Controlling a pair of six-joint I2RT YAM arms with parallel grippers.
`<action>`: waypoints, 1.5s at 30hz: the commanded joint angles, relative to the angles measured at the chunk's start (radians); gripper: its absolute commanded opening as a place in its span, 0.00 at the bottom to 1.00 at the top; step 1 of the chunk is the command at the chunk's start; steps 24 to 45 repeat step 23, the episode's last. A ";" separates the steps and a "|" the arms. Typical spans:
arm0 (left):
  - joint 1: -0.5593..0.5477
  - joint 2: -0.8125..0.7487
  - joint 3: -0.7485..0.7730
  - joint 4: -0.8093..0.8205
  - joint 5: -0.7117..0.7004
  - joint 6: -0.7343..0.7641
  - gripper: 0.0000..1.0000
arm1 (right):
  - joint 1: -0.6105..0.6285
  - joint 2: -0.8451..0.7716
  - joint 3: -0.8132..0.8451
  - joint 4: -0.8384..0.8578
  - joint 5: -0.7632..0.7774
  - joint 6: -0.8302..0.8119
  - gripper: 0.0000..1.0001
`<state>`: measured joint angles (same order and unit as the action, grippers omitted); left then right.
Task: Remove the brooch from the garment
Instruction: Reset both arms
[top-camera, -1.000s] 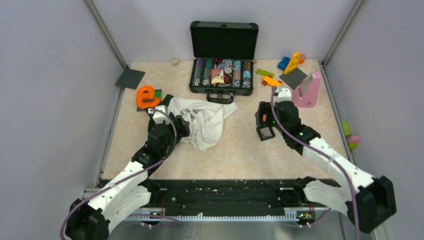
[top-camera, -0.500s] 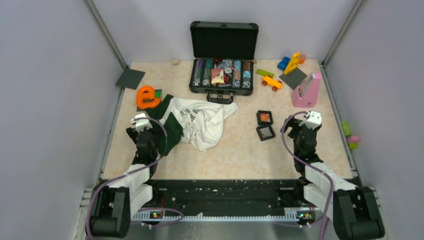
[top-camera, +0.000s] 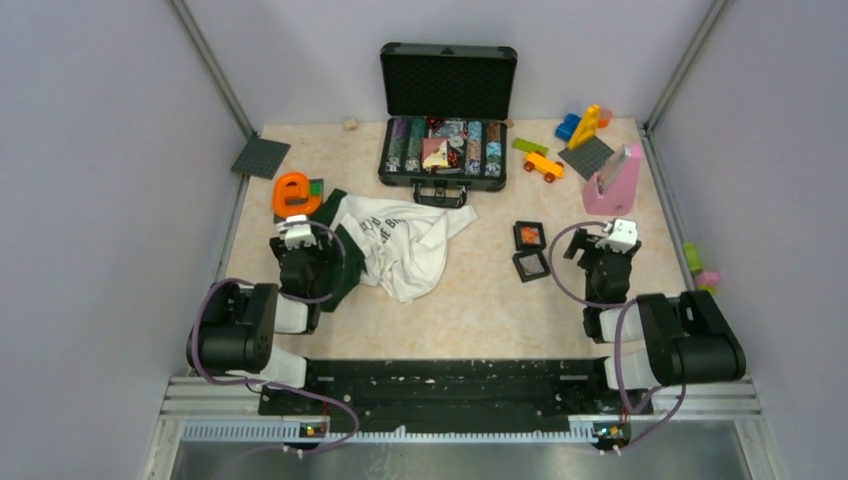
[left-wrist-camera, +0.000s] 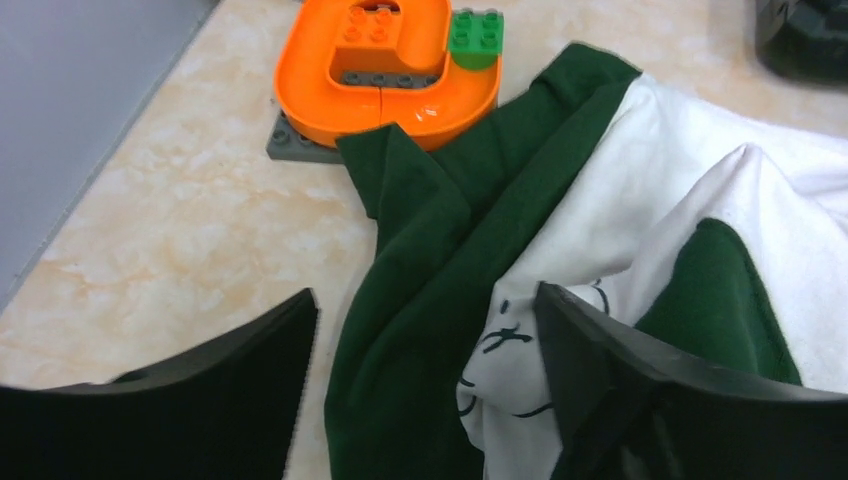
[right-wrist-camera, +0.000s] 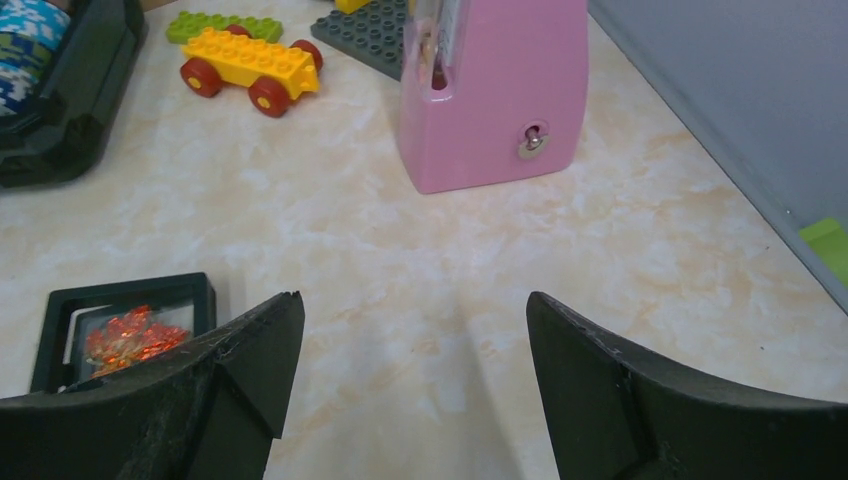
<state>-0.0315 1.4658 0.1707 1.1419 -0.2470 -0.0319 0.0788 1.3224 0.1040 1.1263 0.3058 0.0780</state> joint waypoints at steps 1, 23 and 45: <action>0.013 0.000 0.119 -0.060 0.027 -0.004 0.79 | -0.022 0.142 0.024 0.223 -0.013 -0.030 0.85; 0.024 0.013 0.119 -0.039 0.052 0.000 0.99 | -0.023 0.136 0.071 0.109 -0.016 -0.028 0.99; 0.024 0.013 0.119 -0.039 0.052 0.000 0.99 | -0.023 0.136 0.071 0.109 -0.016 -0.028 0.99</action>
